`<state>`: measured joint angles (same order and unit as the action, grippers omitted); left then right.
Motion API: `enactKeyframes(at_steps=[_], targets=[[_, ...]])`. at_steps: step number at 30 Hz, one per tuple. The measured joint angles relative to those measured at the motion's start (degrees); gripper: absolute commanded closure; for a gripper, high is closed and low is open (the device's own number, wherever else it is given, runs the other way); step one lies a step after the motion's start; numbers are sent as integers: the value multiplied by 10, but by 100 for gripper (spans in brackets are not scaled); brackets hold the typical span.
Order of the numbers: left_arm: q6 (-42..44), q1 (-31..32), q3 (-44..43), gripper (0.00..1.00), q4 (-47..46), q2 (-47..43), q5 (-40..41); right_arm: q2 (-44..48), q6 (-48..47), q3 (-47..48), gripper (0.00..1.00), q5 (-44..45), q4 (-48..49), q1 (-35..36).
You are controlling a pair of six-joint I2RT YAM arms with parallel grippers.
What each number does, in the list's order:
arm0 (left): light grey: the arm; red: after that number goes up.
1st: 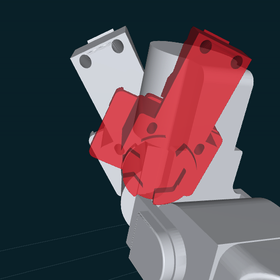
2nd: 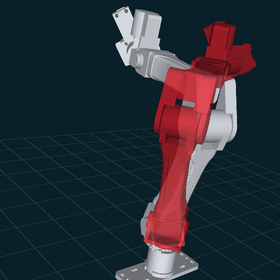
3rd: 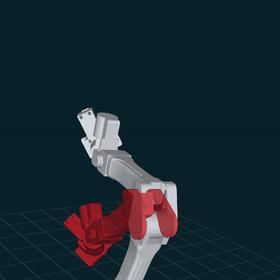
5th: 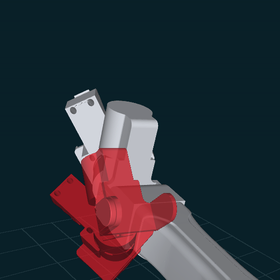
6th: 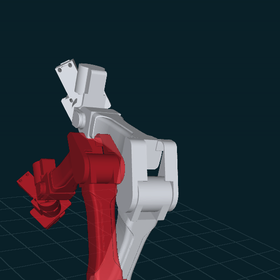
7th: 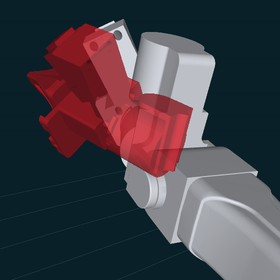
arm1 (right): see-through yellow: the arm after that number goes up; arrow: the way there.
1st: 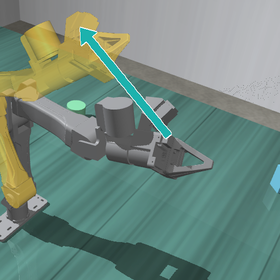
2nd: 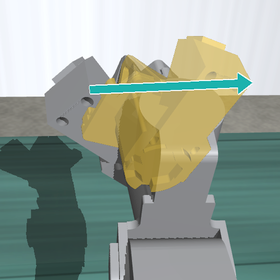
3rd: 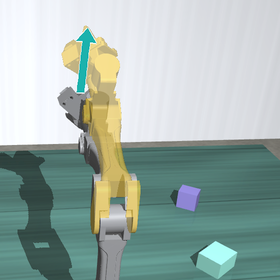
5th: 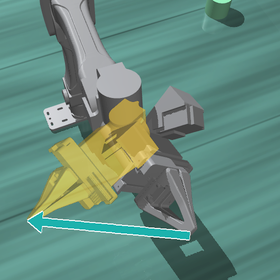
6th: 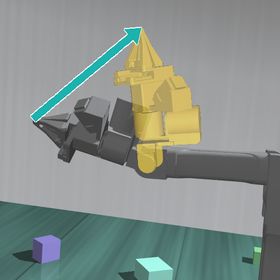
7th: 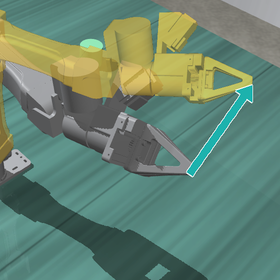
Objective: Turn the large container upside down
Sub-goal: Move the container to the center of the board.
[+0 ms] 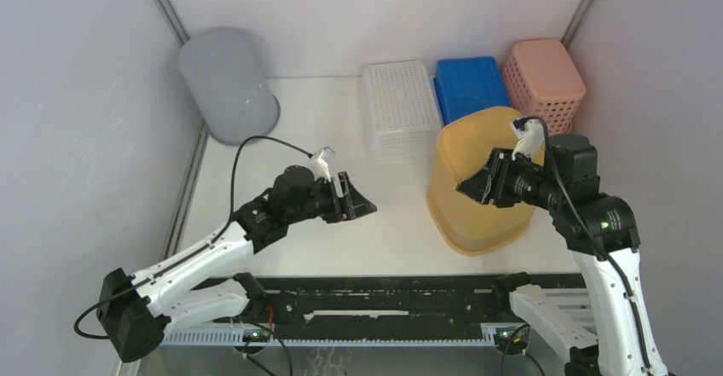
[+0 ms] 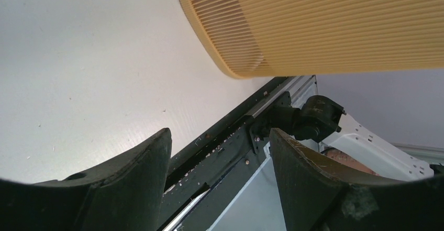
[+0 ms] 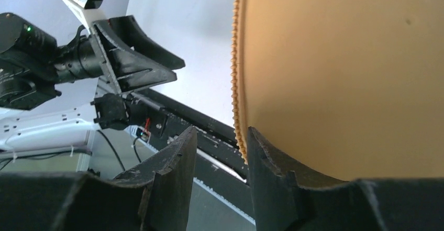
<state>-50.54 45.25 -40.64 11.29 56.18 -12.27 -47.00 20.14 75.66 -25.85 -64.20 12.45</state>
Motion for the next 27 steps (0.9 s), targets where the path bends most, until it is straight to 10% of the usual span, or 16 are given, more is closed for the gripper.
enactKeyframes(at_steps=[27], targets=[[1,-1,-1,26,33,-36,17,-100,81,-15,52,-28,141,136]])
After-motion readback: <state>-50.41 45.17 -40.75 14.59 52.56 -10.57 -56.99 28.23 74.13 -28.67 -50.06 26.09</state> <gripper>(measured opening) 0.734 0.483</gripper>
